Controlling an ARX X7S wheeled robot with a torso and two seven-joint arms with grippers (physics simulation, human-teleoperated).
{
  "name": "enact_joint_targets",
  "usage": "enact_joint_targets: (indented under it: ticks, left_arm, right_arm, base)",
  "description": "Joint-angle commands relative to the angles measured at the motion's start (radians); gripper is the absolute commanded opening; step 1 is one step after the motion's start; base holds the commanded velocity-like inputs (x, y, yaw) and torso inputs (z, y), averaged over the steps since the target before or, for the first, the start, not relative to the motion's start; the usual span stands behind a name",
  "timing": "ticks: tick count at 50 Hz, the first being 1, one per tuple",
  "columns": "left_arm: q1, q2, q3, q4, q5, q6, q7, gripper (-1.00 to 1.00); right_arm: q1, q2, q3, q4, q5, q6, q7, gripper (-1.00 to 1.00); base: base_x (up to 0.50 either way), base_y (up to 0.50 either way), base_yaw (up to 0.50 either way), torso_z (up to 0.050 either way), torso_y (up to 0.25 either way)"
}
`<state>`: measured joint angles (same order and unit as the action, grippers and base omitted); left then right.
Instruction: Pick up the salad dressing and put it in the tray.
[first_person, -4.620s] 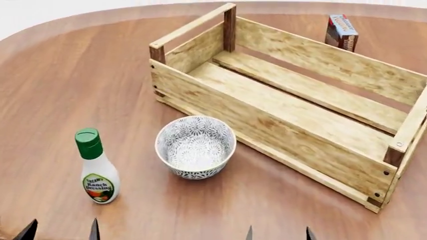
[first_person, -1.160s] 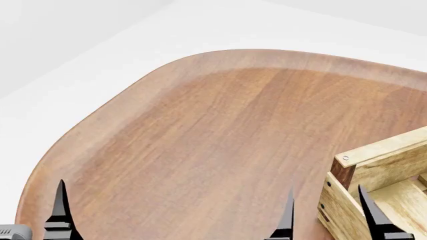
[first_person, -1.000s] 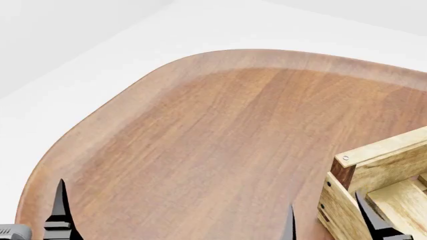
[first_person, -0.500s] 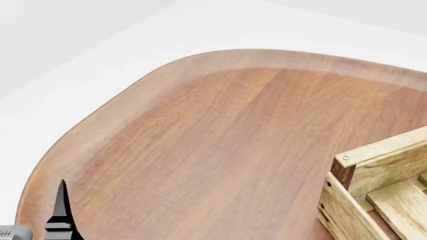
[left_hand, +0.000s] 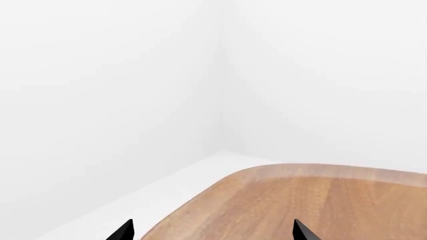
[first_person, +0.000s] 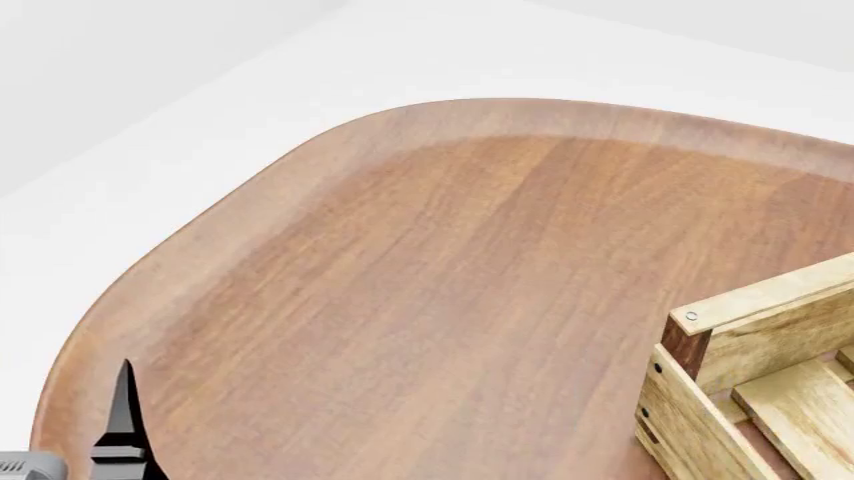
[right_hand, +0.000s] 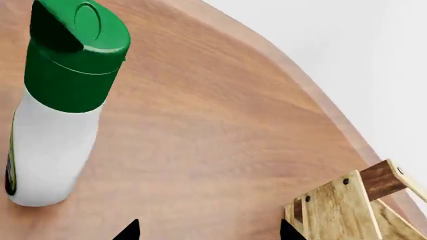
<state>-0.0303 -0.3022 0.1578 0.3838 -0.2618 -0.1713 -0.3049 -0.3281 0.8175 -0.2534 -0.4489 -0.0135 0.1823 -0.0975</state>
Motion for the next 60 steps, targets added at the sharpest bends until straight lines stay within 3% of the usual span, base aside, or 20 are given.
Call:
enact_joint_targets:
  ticks: [1,14,28,45,51,60]
  left_arm:
    - [-0.002,-0.002,0.004,-0.003,-0.001,0.001,-0.004,1.0]
    - [-0.002,-0.005,0.01,-0.005,-0.001,0.005,-0.008,1.0]
    - [-0.001,-0.013,0.007,0.001,-0.009,0.002,-0.013,1.0]
    - [-0.008,-0.017,0.005,0.002,-0.016,-0.001,-0.021,1.0]
    - [-0.007,-0.02,0.007,0.005,-0.016,0.0,-0.023,1.0]
    - [-0.006,-0.021,0.008,-0.005,-0.018,0.005,-0.024,1.0]
  right_arm:
    - [-0.054,0.054,-0.007,-0.043,0.03,-0.014,-0.051,1.0]
    - [-0.083,0.06,0.045,-0.092,0.257,-0.115,-0.14,1.0]
    - [0.046,-0.03,-0.058,-0.017,0.278,-0.145,-0.234,1.0]
    - [0.24,-0.211,-0.128,0.198,0.32,-0.098,-0.26,1.0]
    - [0.274,-0.204,-0.183,0.206,0.362,-0.098,-0.376,1.0]
    - [0.327,-0.257,-0.207,0.265,0.38,-0.117,-0.416,1.0]
  base:
    - [0.0,0.0,0.0,0.0,0.0]
    - [0.0,0.0,0.0,0.0,0.0]
    - [0.0,0.0,0.0,0.0,0.0]
    - [0.0,0.0,0.0,0.0,0.0]
    - [0.0,0.0,0.0,0.0,0.0]
    - [0.0,0.0,0.0,0.0,0.0]
